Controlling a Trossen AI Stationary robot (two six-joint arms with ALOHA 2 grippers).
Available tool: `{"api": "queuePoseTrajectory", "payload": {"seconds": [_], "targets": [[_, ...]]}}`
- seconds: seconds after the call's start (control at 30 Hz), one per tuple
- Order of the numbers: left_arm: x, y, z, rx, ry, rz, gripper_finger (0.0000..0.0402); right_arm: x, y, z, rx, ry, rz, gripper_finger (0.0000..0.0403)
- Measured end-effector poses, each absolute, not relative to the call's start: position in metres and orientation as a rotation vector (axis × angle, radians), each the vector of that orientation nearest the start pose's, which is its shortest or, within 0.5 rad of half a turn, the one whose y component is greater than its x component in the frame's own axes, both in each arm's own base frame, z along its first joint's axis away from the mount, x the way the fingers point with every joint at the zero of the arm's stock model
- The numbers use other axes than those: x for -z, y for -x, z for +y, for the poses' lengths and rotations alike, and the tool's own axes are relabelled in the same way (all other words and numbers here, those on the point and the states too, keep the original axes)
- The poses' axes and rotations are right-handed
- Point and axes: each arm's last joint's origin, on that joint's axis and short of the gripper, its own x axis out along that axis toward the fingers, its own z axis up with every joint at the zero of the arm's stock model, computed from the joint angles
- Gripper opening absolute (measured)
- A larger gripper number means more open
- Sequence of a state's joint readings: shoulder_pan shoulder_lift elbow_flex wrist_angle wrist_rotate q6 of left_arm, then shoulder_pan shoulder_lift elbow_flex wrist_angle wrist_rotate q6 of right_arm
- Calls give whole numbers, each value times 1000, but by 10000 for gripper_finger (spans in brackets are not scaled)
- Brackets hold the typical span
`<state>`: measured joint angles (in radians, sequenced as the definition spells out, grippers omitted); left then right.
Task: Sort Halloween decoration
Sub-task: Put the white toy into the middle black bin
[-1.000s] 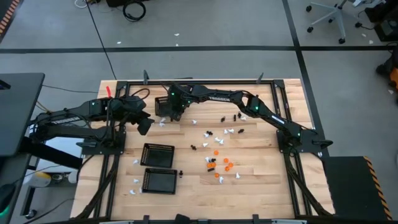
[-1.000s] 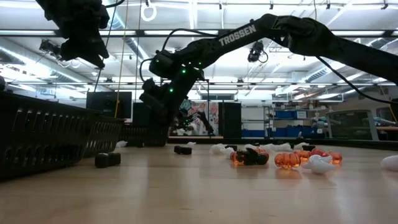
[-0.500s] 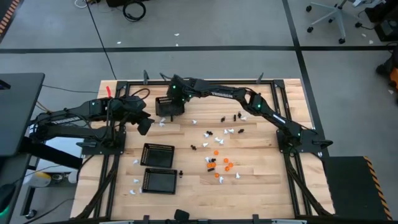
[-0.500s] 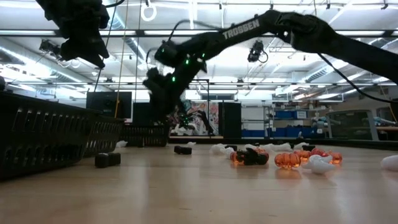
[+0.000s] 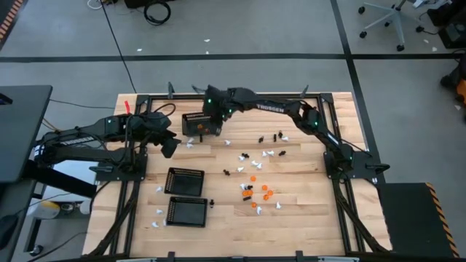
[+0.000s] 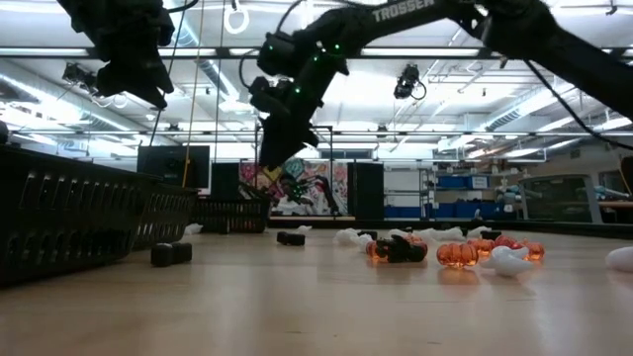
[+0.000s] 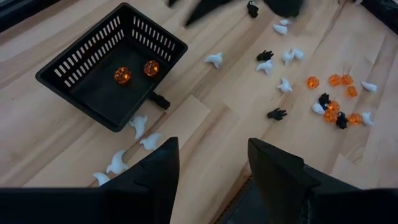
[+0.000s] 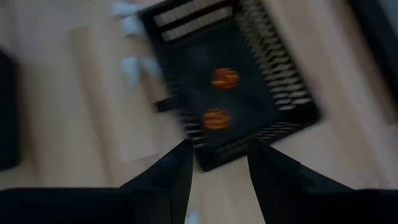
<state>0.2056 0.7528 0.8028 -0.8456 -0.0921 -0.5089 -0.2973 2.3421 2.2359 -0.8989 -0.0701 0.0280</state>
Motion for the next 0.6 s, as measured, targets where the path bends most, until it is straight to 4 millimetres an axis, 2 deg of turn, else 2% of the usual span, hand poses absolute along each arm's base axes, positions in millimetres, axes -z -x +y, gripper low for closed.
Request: {"api": "queuePoseTrajectory", "payload": {"seconds": [0.13, 0.3, 0.43, 0.6], "targets": [[-287, -133, 30, -488, 543, 707, 199, -242, -477, -122, 212, -179, 1000, 153], [-287, -133, 30, -491, 552, 706, 199, -238, -446, -100, 223, -197, 908, 146], [-287, -133, 31, -495, 550, 705, 199, -218, -421, -89, 227, -219, 802, 145], [-287, -133, 31, -495, 549, 705, 199, -190, -405, -86, 246, -267, 779, 155]]}}
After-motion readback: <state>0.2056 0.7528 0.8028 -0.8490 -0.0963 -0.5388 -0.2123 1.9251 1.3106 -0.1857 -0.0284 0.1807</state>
